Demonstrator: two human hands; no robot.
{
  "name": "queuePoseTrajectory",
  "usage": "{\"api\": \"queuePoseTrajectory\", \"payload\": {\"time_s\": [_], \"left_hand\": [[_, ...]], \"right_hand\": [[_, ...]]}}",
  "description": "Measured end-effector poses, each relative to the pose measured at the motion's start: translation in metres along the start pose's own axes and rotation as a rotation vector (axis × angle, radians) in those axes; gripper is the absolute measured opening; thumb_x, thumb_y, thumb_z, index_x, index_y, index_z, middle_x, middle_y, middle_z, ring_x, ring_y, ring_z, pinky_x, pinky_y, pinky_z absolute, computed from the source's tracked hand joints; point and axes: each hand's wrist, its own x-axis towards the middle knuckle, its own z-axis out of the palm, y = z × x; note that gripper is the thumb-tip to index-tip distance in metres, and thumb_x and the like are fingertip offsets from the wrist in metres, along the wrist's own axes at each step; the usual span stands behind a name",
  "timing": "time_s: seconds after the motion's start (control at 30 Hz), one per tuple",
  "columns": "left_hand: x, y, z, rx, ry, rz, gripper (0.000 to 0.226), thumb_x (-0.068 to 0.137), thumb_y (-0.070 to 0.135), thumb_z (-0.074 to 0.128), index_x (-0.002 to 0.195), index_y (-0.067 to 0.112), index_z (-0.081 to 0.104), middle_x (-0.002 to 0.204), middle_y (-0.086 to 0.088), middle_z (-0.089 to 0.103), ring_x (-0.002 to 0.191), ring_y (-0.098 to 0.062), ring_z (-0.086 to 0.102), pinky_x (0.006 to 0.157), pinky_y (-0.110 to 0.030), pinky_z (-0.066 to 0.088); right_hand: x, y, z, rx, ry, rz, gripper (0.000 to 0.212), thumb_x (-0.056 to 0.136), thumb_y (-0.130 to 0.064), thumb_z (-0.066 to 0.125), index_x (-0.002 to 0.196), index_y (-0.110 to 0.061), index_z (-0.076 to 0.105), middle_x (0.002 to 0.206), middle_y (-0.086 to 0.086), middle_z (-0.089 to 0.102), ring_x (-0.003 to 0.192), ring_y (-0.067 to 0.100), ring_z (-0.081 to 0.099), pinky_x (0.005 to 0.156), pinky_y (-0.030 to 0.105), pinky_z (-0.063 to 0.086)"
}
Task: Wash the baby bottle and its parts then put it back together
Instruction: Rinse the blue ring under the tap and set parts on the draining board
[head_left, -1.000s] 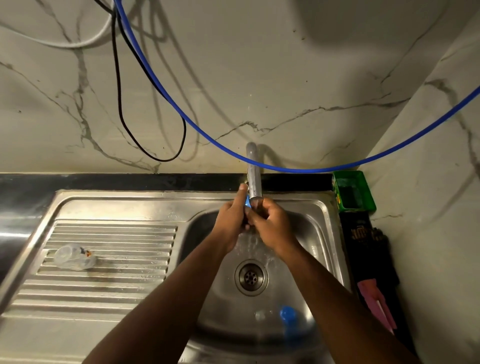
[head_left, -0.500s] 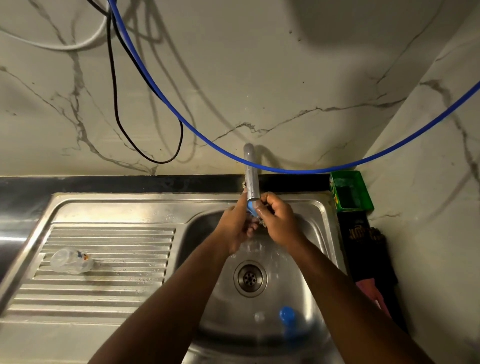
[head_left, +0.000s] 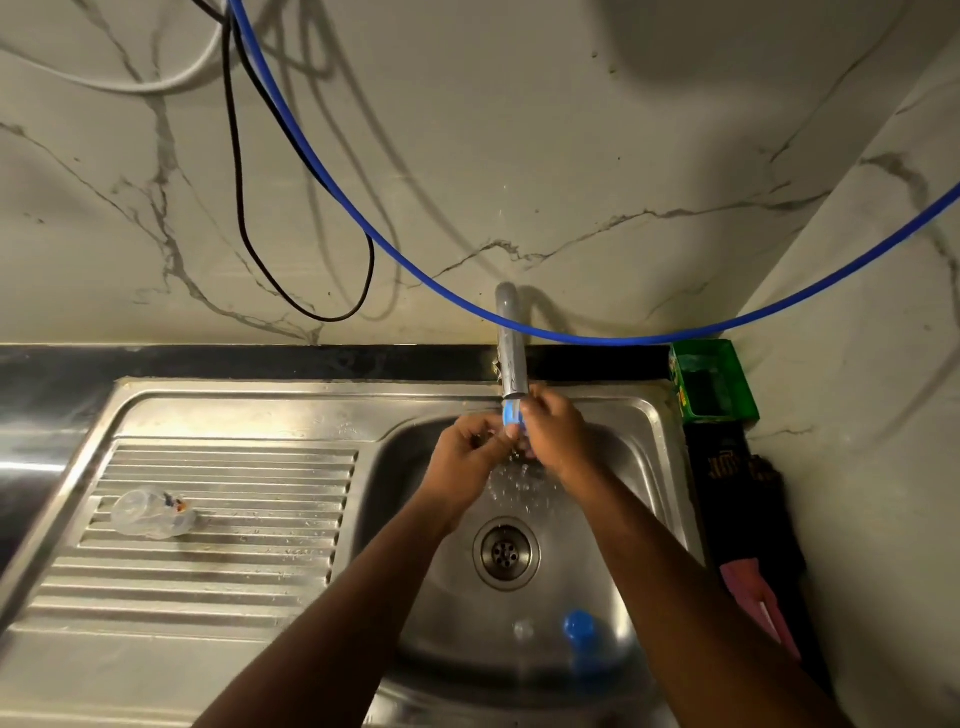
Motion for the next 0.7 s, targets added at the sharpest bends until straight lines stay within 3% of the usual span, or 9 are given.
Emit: {"api": "queuePoseTrajectory", "payload": {"time_s": [0.07,0.13,0.27,0.33,0.4,0.47,0.57,0.7], "left_hand": [[0.002,-0.008,-0.001,0.111,0.068,0.112,0.009,0.100,0.014,0.068,0.102,0.015,0.077,0.100,-0.001,0.073,0.088,-0.008,0.069,0.076,-0.020,0.053],[-0.001,-0.014,0.002,0.167,0.060,0.154,0.015,0.100,0.009,0.067,0.108,0.015,0.078,0.102,-0.003,0.073,0.091,-0.013,0.069,0.077,-0.022,0.056],[-0.006,-0.017,0.007,0.015,0.116,0.085,0.021,0.097,-0.004,0.064,0.111,0.008,0.075,0.093,-0.009,0.077,0.083,-0.023,0.075,0.071,-0.031,0.060],[-0.005,-0.020,0.005,0.043,0.095,0.107,0.020,0.094,-0.008,0.065,0.105,0.006,0.075,0.090,-0.012,0.076,0.080,-0.025,0.073,0.071,-0.034,0.061],[-0.005,-0.023,0.001,0.125,0.055,0.156,0.021,0.091,-0.009,0.069,0.103,0.006,0.077,0.089,-0.009,0.075,0.074,-0.014,0.069,0.068,-0.028,0.057],[-0.006,-0.028,-0.001,0.209,0.035,0.192,0.021,0.090,-0.007,0.072,0.102,0.010,0.077,0.089,-0.001,0.075,0.071,-0.007,0.066,0.066,-0.024,0.055],[-0.006,-0.022,-0.003,0.163,-0.015,0.165,0.024,0.091,-0.005,0.071,0.107,0.012,0.076,0.089,-0.004,0.075,0.073,-0.012,0.067,0.070,-0.026,0.057],[-0.005,-0.014,-0.005,0.022,0.013,0.113,0.016,0.099,0.006,0.066,0.109,0.011,0.078,0.092,-0.008,0.076,0.077,-0.016,0.067,0.073,-0.032,0.056]], "right_hand": [[-0.010,0.005,0.008,-0.121,-0.050,-0.032,0.037,0.108,-0.045,0.044,0.133,-0.022,0.059,0.106,0.002,0.069,0.089,0.011,0.065,0.071,0.025,0.051],[-0.016,0.005,0.010,-0.247,0.015,-0.088,0.041,0.110,-0.046,0.037,0.138,-0.023,0.057,0.115,0.002,0.070,0.098,0.014,0.066,0.081,0.030,0.054],[-0.030,0.007,0.019,-0.344,0.033,-0.307,0.037,0.110,-0.038,0.037,0.138,-0.021,0.054,0.126,0.003,0.064,0.112,0.015,0.064,0.093,0.035,0.057],[-0.031,0.008,0.019,-0.377,0.055,-0.332,0.036,0.110,-0.038,0.037,0.135,-0.019,0.055,0.119,0.002,0.065,0.107,0.015,0.065,0.086,0.033,0.056],[-0.022,0.004,0.016,-0.239,0.053,-0.114,0.039,0.111,-0.042,0.034,0.125,-0.017,0.060,0.104,0.002,0.066,0.098,0.019,0.067,0.075,0.030,0.052],[-0.016,-0.001,0.014,-0.116,-0.011,0.091,0.049,0.110,-0.048,0.031,0.118,-0.013,0.065,0.102,0.007,0.068,0.095,0.022,0.068,0.075,0.030,0.049],[-0.019,0.001,0.014,-0.284,0.029,-0.008,0.047,0.110,-0.050,0.028,0.127,-0.017,0.058,0.103,0.008,0.067,0.095,0.025,0.069,0.078,0.035,0.055],[-0.023,0.005,0.010,-0.204,-0.042,-0.151,0.032,0.110,-0.045,0.032,0.130,-0.023,0.045,0.108,-0.001,0.061,0.089,0.012,0.064,0.069,0.029,0.053]]}}
